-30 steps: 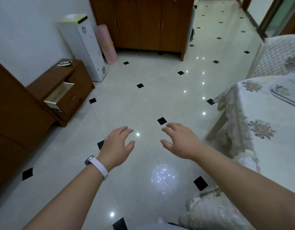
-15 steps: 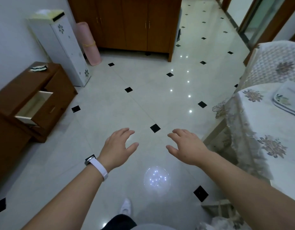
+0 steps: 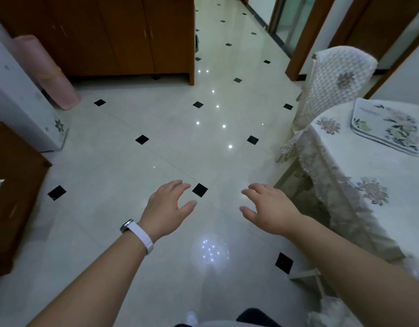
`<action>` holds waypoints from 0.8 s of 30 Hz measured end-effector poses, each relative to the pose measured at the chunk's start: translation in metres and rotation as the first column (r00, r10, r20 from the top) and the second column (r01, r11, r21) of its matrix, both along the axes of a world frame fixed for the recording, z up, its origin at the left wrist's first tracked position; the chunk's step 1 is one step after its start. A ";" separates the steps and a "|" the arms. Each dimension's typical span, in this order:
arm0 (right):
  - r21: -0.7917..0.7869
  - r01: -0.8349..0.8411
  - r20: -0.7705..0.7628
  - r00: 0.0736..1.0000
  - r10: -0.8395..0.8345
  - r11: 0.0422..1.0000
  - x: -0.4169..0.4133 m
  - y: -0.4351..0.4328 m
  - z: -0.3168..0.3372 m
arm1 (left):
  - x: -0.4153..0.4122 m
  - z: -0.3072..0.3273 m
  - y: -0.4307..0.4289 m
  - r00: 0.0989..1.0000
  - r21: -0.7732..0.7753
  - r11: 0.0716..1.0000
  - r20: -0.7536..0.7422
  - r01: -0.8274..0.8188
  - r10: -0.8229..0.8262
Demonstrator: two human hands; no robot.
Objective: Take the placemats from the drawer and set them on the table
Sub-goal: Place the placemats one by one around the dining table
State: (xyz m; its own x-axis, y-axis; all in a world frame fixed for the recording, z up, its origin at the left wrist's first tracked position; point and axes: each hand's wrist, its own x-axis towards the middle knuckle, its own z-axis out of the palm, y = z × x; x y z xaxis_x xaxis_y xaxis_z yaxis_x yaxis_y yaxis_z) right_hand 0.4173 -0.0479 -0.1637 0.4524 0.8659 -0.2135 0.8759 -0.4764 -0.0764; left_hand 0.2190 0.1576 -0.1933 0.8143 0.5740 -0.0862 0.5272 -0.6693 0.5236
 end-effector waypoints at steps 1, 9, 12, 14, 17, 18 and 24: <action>-0.004 0.024 -0.001 1.000 -0.024 1.000 0.005 -0.001 0.001 | 0.007 -0.001 0.003 1.000 0.004 1.000 -0.003 0.026 -0.026; -0.008 0.147 -0.009 0.989 -0.147 0.989 0.055 -0.015 -0.002 | 0.080 -0.001 0.005 0.984 0.010 0.984 0.001 0.177 -0.177; 0.021 0.155 -0.018 0.988 -0.155 0.988 0.085 -0.015 -0.006 | 0.109 0.002 0.006 0.981 0.031 0.981 -0.008 0.192 -0.192; 0.043 0.157 -0.035 0.987 -0.156 0.987 0.110 -0.012 -0.009 | 0.132 0.003 0.007 0.979 0.053 0.977 -0.023 0.204 -0.203; 0.080 0.164 -0.066 0.985 -0.159 0.983 0.153 -0.008 -0.011 | 0.175 0.005 0.007 0.980 0.082 0.977 -0.043 0.198 -0.195; 0.089 0.163 -0.070 0.985 -0.157 0.983 0.169 -0.009 -0.012 | 0.192 0.005 0.005 0.979 0.089 0.975 -0.051 0.201 -0.197; 0.092 0.222 -0.099 0.972 -0.213 0.971 0.270 -0.038 -0.011 | 0.302 0.020 -0.014 0.965 0.146 0.954 -0.033 0.263 -0.261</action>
